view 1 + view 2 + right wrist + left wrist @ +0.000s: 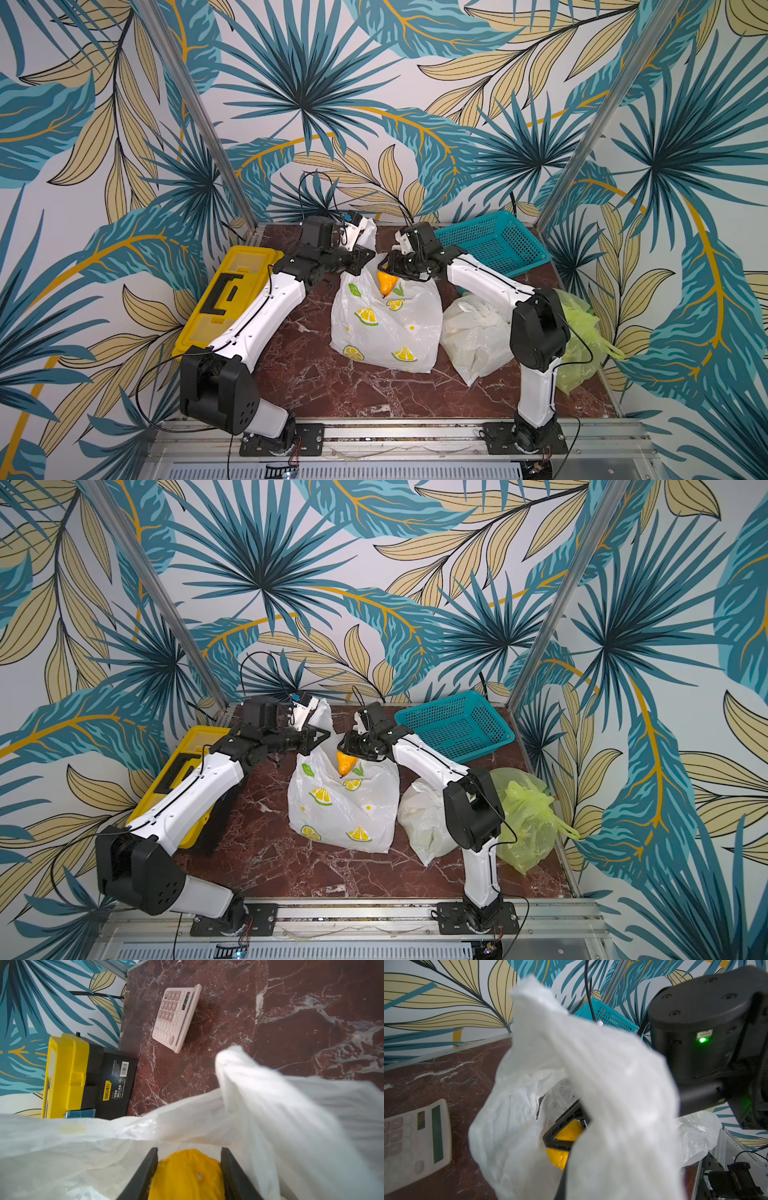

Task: Place the pears into plastic bags & tie knots
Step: Place the pear in the plastic bag.

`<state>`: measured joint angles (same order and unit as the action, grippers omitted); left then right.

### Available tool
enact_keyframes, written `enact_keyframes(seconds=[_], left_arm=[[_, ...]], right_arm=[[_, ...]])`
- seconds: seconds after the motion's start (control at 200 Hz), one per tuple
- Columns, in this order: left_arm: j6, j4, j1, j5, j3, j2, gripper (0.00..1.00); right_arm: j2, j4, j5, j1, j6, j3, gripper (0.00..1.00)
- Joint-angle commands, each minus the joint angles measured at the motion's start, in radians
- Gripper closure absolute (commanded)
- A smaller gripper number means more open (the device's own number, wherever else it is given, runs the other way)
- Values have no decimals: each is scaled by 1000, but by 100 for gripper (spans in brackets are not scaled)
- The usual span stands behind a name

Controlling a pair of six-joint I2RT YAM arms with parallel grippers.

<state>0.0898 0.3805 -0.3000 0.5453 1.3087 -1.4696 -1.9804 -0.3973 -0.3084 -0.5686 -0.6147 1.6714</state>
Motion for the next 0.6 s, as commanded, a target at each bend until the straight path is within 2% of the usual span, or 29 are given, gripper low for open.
enact_keyframes(seconds=[0.0,0.235,0.406,0.481,0.596], left_arm=[[-22,-23,2,-2,-10,29,100],[7,-23,10,1,-34,35,100],[15,-57,10,8,-71,45,100],[10,-57,9,11,-54,41,100],[24,-57,10,41,-24,28,100]], right_arm=[[37,-57,-18,-1,64,-1,56],[75,-100,-12,-2,86,7,54],[106,-53,-40,-7,24,-33,54],[98,-44,-41,-26,17,-22,49],[54,-7,31,-28,-48,3,47]])
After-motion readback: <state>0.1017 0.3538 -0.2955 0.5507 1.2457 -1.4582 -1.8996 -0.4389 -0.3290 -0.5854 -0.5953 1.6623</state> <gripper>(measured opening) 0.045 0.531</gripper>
